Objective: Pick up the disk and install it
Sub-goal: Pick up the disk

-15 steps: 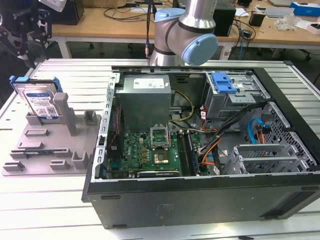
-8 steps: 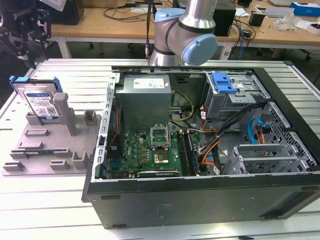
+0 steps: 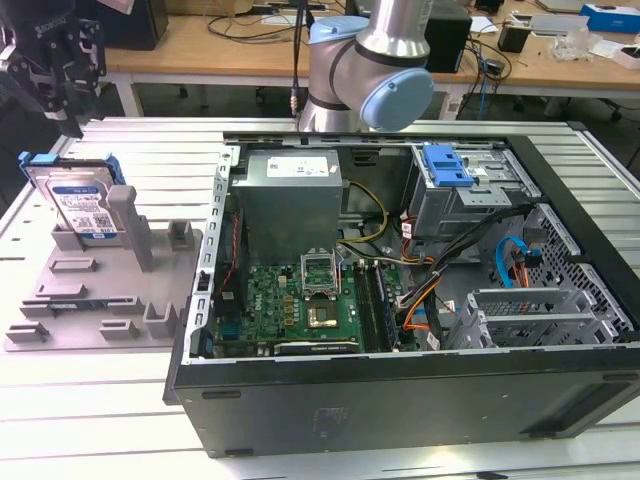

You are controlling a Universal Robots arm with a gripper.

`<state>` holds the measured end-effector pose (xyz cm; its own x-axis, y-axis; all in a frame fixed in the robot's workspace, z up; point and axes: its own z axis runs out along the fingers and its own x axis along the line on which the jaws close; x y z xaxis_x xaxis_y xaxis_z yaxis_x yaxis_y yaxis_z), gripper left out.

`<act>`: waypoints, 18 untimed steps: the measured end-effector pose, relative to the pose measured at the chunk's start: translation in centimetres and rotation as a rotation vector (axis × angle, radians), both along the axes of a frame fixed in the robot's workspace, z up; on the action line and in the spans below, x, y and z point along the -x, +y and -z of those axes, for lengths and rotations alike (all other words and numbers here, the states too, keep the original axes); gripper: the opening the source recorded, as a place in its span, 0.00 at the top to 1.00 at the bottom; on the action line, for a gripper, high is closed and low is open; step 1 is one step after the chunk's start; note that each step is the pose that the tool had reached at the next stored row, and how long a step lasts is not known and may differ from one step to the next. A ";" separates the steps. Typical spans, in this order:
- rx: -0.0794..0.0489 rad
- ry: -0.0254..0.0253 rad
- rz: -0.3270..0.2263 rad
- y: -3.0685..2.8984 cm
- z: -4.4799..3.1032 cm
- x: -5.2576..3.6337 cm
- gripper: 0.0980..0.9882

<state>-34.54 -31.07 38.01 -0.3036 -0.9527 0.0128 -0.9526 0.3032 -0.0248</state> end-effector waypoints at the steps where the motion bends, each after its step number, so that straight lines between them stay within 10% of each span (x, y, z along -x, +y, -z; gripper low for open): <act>1: 0.000 -0.0001 0.000 0.00 0.00 0.00 0.57; 6: 0.001 -0.0001 -0.014 0.00 0.02 0.02 0.57; 12: 0.000 -0.0004 -0.153 0.05 0.19 0.21 0.57; 18: 0.000 0.0001 -0.168 0.29 0.40 1.84 0.57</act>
